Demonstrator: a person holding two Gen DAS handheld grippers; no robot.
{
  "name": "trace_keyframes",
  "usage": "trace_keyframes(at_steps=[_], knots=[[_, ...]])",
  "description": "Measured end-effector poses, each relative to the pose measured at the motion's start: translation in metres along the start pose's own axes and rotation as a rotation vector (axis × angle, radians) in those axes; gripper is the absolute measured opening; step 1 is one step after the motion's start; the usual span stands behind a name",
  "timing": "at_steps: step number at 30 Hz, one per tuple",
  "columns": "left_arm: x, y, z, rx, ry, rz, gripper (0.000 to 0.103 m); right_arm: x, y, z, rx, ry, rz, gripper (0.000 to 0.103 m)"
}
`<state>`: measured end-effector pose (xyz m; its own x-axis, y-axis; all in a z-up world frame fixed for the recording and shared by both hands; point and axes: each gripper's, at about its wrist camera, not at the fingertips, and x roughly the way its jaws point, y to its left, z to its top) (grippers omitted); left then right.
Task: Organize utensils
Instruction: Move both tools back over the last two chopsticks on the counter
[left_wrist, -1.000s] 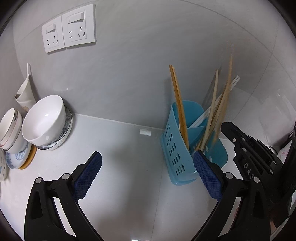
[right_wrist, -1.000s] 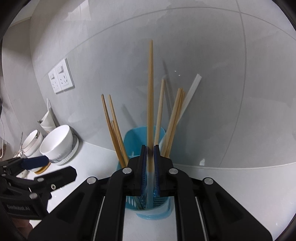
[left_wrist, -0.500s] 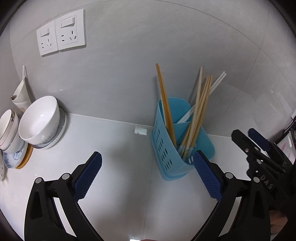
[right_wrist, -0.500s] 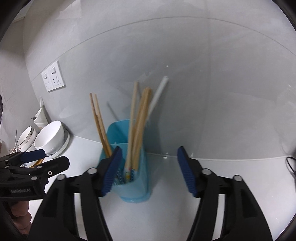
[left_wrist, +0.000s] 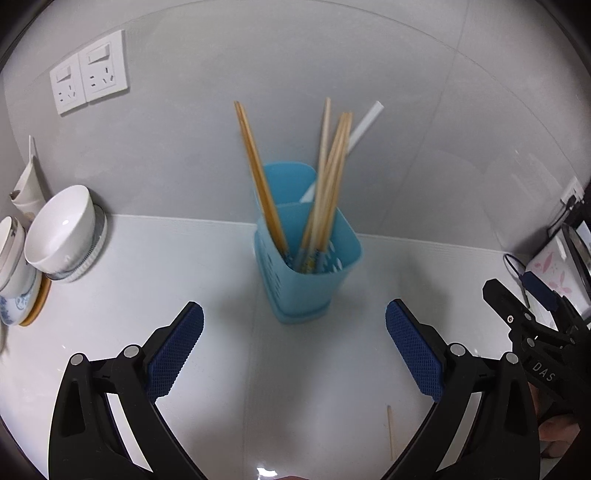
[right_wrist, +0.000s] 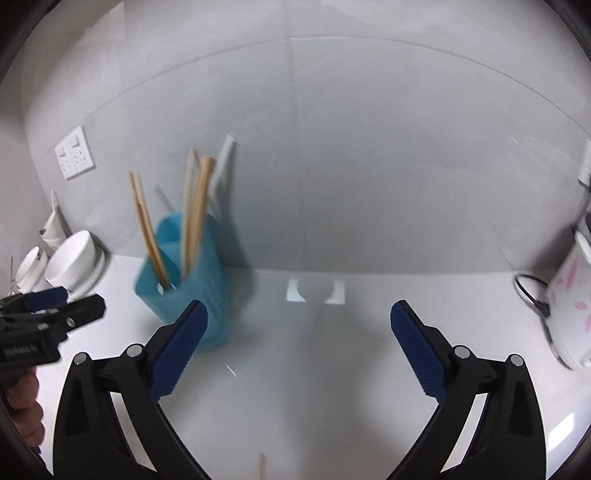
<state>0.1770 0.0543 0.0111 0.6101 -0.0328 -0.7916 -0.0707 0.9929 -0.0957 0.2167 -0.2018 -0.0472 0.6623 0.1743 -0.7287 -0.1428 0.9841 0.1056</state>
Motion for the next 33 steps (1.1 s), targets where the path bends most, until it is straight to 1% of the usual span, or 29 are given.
trace_keyframes(at_steps=[6, 11, 16, 23, 27, 30, 33], knots=[[0.01, -0.025, -0.026, 0.016, 0.061, -0.012, 0.097, -0.009, -0.044, -0.034, 0.03, 0.063, -0.075, 0.095], [0.02, -0.045, -0.054, 0.024, 0.107, -0.017, 0.097, -0.014, -0.076, -0.062, 0.06, 0.126, -0.119, 0.095], [0.031, -0.059, -0.082, 0.021, 0.163, -0.01, 0.097, -0.017, -0.101, -0.087, 0.079, 0.186, -0.142, 0.095], [0.046, -0.076, -0.118, 0.023, 0.23, 0.002, 0.097, -0.018, -0.137, -0.123, 0.148, 0.283, -0.16, 0.095], [0.051, -0.081, -0.134, 0.012, 0.266, 0.01, 0.097, -0.015, -0.147, -0.141, 0.151, 0.337, -0.173, 0.095], [0.055, -0.091, -0.147, 0.015, 0.285, 0.016, 0.097, -0.013, -0.149, -0.15, 0.144, 0.373, -0.167, 0.095], [0.058, -0.096, -0.16, 0.022, 0.308, 0.021, 0.097, -0.01, -0.152, -0.159, 0.13, 0.413, -0.164, 0.091]])
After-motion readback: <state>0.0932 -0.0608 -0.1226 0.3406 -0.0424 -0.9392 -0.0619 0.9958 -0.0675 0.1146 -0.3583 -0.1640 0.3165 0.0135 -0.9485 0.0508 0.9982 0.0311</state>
